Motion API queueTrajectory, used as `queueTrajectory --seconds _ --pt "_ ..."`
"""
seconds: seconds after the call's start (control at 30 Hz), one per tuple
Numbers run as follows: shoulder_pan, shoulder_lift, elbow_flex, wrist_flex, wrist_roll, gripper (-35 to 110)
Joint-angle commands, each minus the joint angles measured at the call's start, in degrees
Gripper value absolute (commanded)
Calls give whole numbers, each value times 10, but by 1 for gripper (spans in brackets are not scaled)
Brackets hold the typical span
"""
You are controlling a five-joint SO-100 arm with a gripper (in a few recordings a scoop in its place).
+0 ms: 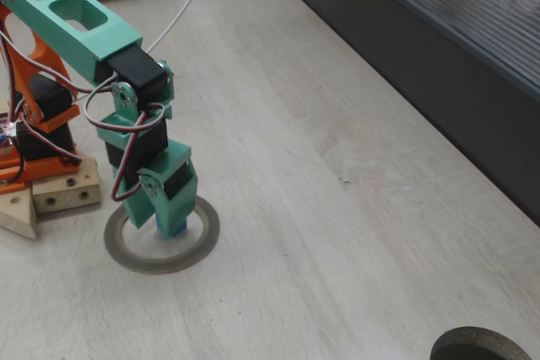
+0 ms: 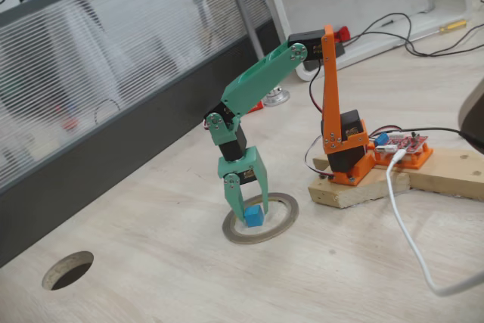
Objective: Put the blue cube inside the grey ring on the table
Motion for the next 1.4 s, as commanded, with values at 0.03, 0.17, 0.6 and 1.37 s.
queueTrajectory --seconds 0.03,0.17,0.6,1.37 --pt "3 9 -5 14 0 31" --pt "3 9 -6 15 0 31" --pt "3 18 -8 15 0 31" --pt "-2 18 -223 217 0 31"
